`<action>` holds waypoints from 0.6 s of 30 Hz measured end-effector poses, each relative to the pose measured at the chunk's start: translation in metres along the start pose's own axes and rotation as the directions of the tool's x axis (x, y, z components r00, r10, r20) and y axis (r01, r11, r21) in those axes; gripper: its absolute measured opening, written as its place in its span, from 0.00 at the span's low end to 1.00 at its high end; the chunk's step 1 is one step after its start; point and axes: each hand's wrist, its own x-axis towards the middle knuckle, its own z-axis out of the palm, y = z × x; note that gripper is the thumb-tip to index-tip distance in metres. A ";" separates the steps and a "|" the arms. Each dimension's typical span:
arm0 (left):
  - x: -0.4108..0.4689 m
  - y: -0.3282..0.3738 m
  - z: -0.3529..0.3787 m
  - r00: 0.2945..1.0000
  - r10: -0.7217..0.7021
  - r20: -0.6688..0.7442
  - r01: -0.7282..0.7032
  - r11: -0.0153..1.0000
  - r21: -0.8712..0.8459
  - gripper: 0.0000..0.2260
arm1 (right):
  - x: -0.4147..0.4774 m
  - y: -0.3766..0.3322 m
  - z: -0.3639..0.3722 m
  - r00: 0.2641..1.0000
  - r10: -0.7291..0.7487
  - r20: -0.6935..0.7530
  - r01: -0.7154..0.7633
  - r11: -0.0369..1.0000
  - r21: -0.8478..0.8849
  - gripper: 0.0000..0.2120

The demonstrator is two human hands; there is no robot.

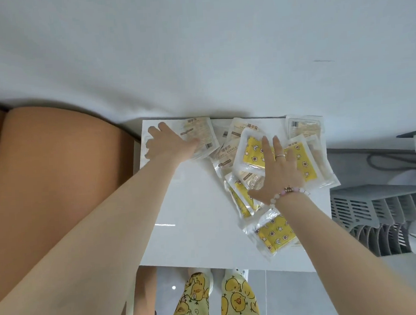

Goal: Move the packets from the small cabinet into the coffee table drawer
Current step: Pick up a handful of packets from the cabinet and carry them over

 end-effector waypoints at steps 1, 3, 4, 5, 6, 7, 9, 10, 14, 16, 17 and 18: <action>0.005 0.002 0.005 0.999 -0.045 0.025 0.047 0.996 -0.069 0.46 | 0.001 0.001 0.006 1.000 0.000 0.007 0.000 1.000 0.021 0.57; 0.010 0.009 0.015 0.988 -0.131 0.084 0.142 0.978 -0.150 0.51 | 0.002 0.002 0.016 1.000 -0.010 0.018 0.009 0.998 0.056 0.56; 0.010 0.013 0.020 0.980 -0.160 0.114 0.178 0.971 -0.162 0.52 | 0.001 0.003 0.020 1.000 -0.016 0.021 0.015 0.998 0.068 0.56; 0.009 0.017 0.023 0.974 -0.179 0.136 0.199 0.968 -0.153 0.53 | 0.002 0.004 0.023 0.999 -0.022 0.025 0.020 0.997 0.079 0.56; 0.007 0.021 0.026 0.971 -0.189 0.146 0.208 0.969 -0.131 0.53 | 0.002 0.005 0.024 0.999 -0.026 0.029 0.024 0.996 0.090 0.57; 0.006 0.024 0.027 0.970 -0.193 0.148 0.210 0.972 -0.109 0.54 | 0.003 0.006 0.025 0.999 -0.029 0.037 0.025 0.995 0.097 0.57; 0.006 0.029 0.027 0.966 -0.206 0.154 0.221 0.971 -0.088 0.55 | 0.005 0.007 0.025 0.998 -0.031 0.055 0.025 0.995 0.101 0.60; 0.008 0.030 0.027 0.964 -0.216 0.157 0.231 0.969 -0.088 0.56 | 0.005 0.006 0.025 0.998 -0.031 0.063 0.024 0.994 0.102 0.61; 0.012 0.027 0.026 0.968 -0.227 0.109 0.238 0.965 -0.106 0.58 | 0.006 0.004 0.024 0.995 -0.048 0.085 0.039 0.993 0.110 0.61; 0.014 0.018 0.028 0.974 -0.220 0.051 0.224 0.969 -0.100 0.58 | 0.007 0.005 0.024 0.993 -0.067 0.096 0.057 0.994 0.096 0.61; 0.015 0.014 0.030 0.976 -0.215 0.027 0.217 0.972 -0.095 0.58 | 0.008 0.006 0.023 0.992 -0.072 0.101 0.062 0.993 0.098 0.61; 0.018 0.010 0.031 0.977 -0.213 0.006 0.212 0.972 -0.104 0.57 | 0.008 0.007 0.022 0.991 -0.079 0.104 0.068 0.993 0.101 0.61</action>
